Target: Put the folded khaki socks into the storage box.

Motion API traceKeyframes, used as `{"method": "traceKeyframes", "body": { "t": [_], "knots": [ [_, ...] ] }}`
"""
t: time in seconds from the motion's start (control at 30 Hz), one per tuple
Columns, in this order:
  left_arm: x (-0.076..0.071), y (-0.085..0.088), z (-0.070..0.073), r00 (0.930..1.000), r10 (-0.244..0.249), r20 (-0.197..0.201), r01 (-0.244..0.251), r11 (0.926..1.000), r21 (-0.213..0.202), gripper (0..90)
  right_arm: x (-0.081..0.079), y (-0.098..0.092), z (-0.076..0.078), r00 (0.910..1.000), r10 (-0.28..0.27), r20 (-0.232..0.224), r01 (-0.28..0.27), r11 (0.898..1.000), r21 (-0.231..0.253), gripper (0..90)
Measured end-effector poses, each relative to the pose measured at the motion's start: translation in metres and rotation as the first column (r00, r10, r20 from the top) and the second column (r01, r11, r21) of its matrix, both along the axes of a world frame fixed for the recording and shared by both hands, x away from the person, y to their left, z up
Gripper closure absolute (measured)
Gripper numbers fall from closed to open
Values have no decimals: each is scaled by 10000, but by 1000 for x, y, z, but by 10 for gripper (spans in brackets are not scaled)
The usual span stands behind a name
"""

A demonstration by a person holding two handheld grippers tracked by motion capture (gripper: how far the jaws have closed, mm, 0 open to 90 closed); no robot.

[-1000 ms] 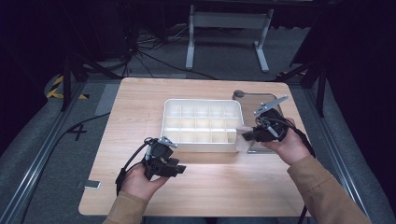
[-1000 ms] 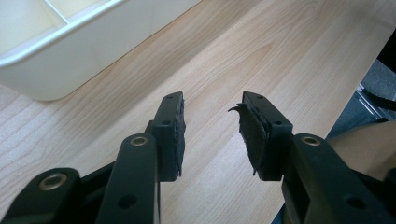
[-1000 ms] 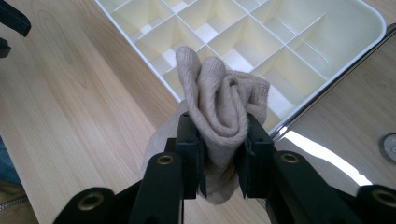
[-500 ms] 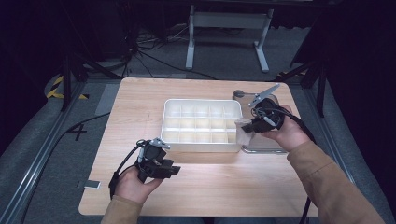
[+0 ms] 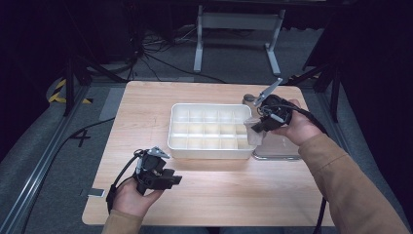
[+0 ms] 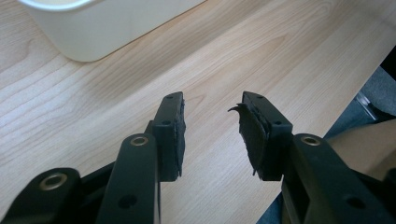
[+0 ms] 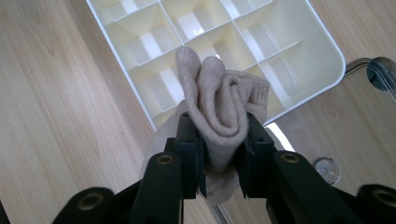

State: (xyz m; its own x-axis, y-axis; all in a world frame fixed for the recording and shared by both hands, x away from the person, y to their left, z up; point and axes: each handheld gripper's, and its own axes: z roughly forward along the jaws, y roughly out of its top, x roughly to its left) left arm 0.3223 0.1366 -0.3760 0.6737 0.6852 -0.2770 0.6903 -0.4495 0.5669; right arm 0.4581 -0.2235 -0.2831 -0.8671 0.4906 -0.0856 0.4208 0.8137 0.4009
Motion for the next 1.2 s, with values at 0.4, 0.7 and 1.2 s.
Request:
{"method": "traceKeyframes", "body": {
  "t": [0.4, 0.7, 1.2],
  "knots": [
    [-7, 15, 1, 9990, 440, 67, -440, 9990, -77, 597, 19, 14, -5, 9993, 373, -43, -375, 9963, -770, 732],
    [-8, 17, 0, 9985, 547, 22, -546, 9984, -117, 578, 26, 22, -12, 9990, 437, 104, -422, 9919, -1198, 729],
    [-5, 12, -1, 9992, 403, -65, -404, 9991, -115, 570, 29, 29, -42, 9991, 415, 95, -395, 9875, -1529, 729]
  ]
}}
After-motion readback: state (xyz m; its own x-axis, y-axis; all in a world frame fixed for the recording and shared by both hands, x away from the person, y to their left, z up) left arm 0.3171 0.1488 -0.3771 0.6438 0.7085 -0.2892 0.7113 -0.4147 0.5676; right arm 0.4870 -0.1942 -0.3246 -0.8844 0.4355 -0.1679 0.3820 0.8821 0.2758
